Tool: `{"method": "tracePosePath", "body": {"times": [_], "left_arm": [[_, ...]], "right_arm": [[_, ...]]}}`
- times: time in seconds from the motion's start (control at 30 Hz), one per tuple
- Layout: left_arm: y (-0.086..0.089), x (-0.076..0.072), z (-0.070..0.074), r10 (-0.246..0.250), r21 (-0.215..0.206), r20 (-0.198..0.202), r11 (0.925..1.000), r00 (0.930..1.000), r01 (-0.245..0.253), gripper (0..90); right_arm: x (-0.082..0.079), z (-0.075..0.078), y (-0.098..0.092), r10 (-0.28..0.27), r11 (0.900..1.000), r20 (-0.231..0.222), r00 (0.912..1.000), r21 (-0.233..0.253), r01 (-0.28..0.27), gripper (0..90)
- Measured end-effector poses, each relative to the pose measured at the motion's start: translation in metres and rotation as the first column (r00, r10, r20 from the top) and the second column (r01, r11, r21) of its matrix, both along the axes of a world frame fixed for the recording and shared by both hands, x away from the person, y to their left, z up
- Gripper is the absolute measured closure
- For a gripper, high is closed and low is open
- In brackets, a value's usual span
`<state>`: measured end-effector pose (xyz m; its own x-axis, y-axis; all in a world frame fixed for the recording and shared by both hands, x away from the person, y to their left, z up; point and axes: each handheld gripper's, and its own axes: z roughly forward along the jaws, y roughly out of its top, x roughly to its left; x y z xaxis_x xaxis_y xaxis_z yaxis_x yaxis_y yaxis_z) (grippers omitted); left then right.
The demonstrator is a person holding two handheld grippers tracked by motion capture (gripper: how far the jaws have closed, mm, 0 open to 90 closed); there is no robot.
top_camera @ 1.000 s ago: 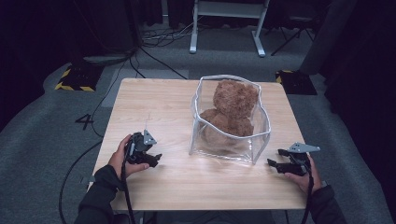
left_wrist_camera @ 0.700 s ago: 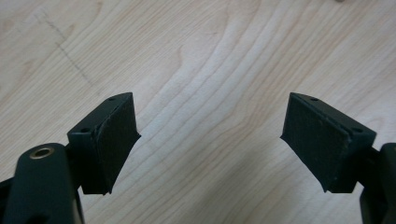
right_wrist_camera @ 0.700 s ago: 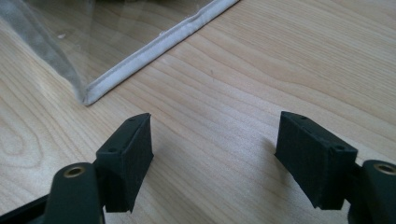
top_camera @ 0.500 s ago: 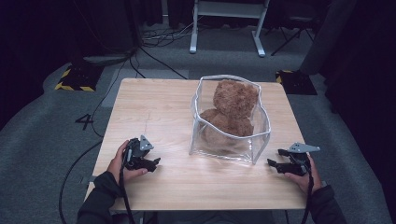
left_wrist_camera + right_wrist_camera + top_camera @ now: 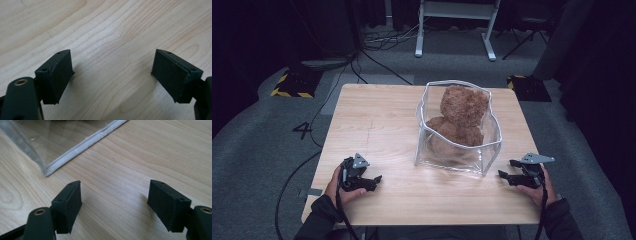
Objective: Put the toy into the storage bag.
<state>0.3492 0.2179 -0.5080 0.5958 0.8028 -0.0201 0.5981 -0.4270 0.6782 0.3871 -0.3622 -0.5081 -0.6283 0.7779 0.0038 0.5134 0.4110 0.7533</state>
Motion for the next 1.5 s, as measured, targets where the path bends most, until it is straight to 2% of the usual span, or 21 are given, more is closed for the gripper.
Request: {"method": "tracePosePath", "body": {"times": [0.03,0.1,1.5], "left_arm": [[0.0008,-0.0019,-0.0014,0.006,-0.012,0.011,0.9999,0.9999,-0.006,16.7],[0.0017,-0.0033,-0.0015,0.013,-0.009,0.014,0.9999,0.9998,-0.013,16.7],[0.0014,-0.0034,-0.0016,0.015,-0.01,0.014,0.9998,0.9998,-0.015,16.4]], "right_arm": [[0.0,0.0,0.0001,0.0,1.0,0.0,1.0,0.0,0.0,27.2],[-0.0001,0.0,0.0001,0.0,1.0,-0.001,1.0,0.0,0.0,27.2],[-0.0008,0.0,0.0002,0.005,1.0,0.003,1.0,-0.01,-0.005,27.0]]}}
